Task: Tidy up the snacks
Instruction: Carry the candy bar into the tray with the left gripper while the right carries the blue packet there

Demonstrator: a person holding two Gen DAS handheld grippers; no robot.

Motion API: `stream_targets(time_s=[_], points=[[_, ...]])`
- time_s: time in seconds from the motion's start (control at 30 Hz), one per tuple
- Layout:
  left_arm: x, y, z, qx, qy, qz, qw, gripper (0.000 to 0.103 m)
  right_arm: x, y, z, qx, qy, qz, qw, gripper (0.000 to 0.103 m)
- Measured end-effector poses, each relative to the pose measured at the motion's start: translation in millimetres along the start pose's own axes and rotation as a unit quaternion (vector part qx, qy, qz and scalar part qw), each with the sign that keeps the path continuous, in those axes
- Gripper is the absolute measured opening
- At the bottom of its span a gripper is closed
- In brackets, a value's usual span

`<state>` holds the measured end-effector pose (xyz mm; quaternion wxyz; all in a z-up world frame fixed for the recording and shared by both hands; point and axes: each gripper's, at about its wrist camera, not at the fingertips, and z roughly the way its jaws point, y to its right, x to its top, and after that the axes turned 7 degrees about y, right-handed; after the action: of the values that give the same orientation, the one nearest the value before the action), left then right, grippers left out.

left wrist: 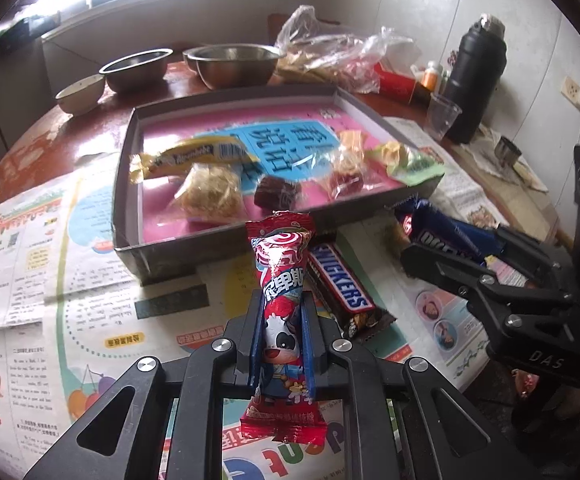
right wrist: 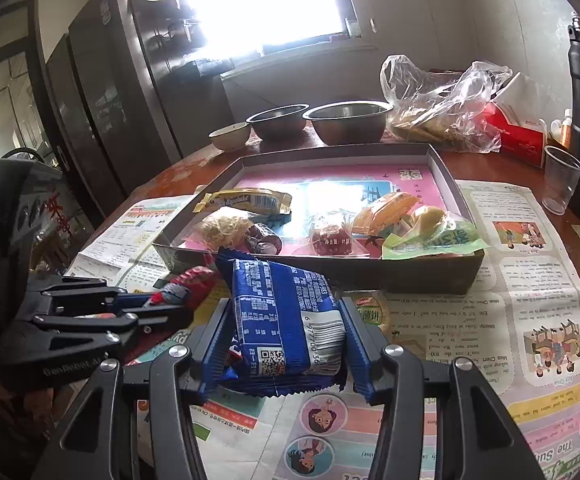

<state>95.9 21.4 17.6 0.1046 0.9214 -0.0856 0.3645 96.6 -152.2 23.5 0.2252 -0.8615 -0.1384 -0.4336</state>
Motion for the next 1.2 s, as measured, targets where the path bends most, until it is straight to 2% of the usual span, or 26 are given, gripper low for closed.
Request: stream_targets(time_s=[0.2, 1.2], points=[[12, -1, -10, -0.010, 0.021, -0.009, 0.9997, 0.016, 5, 2, -3, -0.004, 0.010, 0.004, 1.000, 0.052], [56, 11, -14, -0.051, 0.073, -0.023, 0.9958, 0.016, 36, 21, -14, -0.036, 0.054, 0.029, 0.998, 0.052]])
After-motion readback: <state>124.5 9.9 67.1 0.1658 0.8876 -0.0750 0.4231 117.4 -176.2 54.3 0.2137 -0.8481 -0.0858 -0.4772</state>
